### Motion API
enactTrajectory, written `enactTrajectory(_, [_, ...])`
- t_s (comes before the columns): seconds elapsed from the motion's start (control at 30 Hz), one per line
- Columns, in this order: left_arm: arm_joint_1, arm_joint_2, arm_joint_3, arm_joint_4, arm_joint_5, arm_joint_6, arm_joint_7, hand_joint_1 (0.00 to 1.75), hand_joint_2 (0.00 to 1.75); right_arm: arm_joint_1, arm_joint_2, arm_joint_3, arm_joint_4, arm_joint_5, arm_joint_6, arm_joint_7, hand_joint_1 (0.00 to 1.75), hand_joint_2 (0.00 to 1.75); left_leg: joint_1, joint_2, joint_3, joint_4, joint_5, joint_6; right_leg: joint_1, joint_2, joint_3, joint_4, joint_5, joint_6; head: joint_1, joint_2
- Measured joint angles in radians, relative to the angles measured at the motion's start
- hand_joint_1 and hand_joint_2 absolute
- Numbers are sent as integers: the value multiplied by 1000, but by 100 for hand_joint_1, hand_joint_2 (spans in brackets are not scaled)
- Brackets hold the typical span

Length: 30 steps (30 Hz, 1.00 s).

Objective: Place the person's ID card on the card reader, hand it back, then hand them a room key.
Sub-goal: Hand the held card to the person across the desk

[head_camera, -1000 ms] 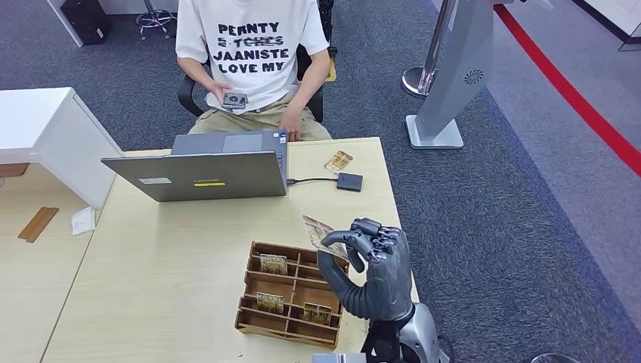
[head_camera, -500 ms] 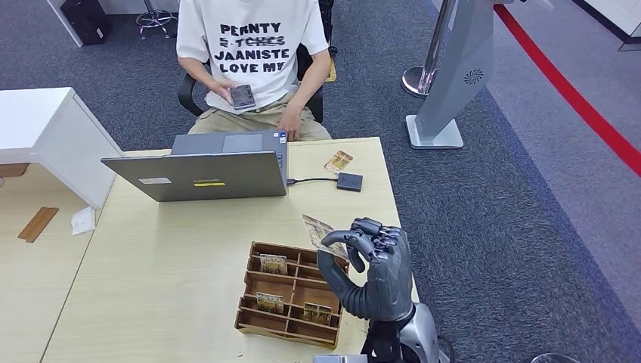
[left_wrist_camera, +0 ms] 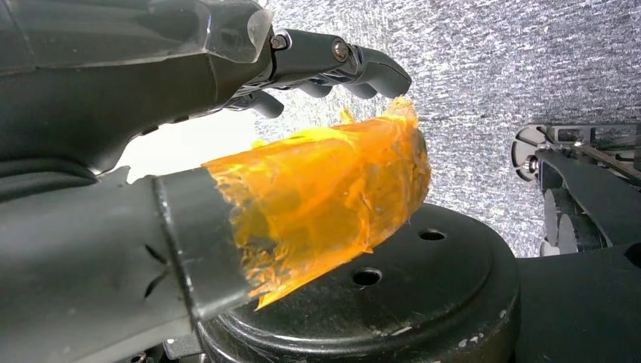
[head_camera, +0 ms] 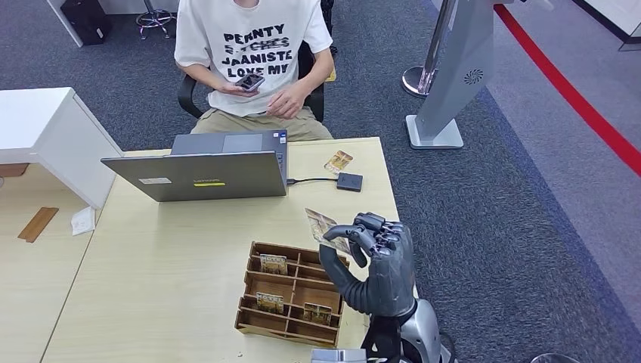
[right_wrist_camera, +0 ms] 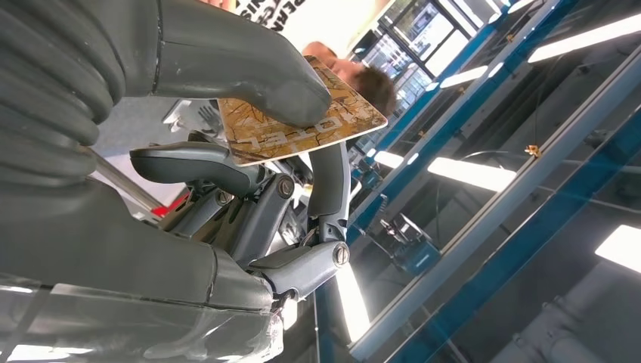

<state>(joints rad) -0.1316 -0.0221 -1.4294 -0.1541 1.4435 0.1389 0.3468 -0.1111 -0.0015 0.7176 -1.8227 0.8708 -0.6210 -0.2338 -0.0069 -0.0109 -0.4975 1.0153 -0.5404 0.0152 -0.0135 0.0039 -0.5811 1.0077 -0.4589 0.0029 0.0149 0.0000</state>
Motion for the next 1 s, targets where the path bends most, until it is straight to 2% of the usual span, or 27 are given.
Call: enactTrajectory(1.0, [-16,0,-21,0,-20,-1,10,0,0,-72,6,-2,13,34,4,14,175,175,0,0,0,0,0,0,0,0,0,0,0,0,0,0])
